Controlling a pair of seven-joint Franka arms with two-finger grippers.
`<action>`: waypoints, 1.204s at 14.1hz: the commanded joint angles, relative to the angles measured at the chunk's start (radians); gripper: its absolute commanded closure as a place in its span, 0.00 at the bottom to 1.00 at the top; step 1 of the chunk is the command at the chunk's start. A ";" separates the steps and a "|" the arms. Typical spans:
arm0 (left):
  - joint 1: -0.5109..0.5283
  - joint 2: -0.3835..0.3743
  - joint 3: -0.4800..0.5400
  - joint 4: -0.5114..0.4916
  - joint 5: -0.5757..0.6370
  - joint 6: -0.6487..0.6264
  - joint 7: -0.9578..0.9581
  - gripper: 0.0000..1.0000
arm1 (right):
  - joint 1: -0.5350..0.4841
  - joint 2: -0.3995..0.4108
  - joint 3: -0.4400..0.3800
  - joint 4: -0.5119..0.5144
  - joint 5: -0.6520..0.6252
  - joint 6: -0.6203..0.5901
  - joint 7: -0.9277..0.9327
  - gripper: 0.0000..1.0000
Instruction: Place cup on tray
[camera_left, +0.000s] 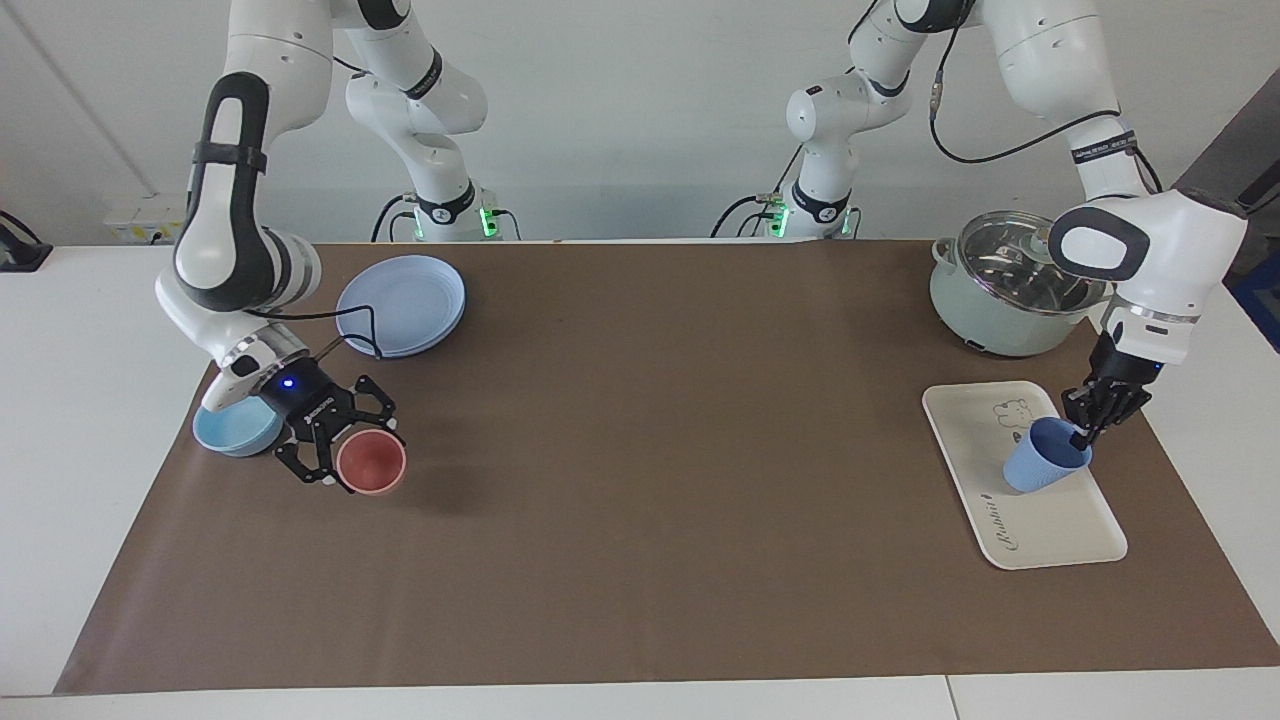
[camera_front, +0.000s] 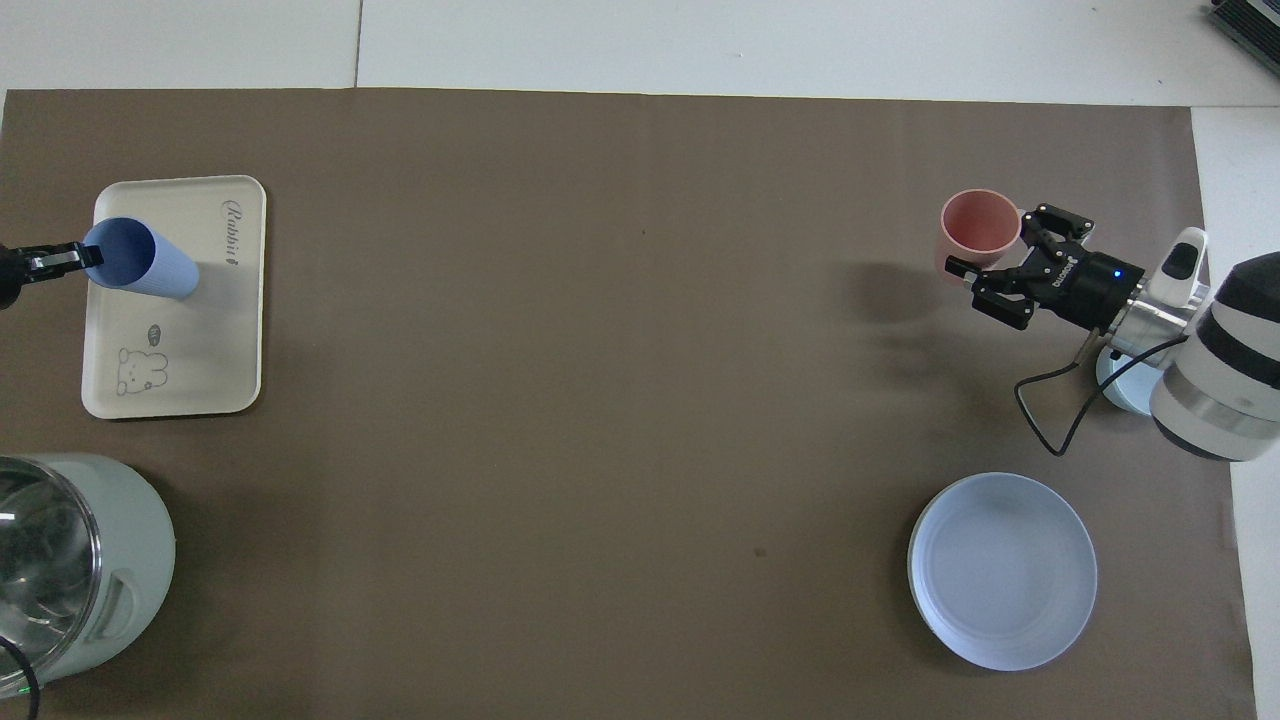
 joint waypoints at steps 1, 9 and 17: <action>0.014 0.008 -0.014 0.012 0.016 0.016 -0.004 0.52 | -0.041 0.028 0.013 -0.020 0.051 -0.055 -0.088 1.00; 0.013 0.053 -0.008 0.332 0.024 -0.468 -0.088 0.36 | -0.058 0.074 0.013 -0.089 0.244 -0.143 -0.254 1.00; -0.194 0.045 -0.002 0.572 0.436 -1.026 -0.234 0.36 | -0.058 0.071 0.013 -0.090 0.241 -0.144 -0.254 0.00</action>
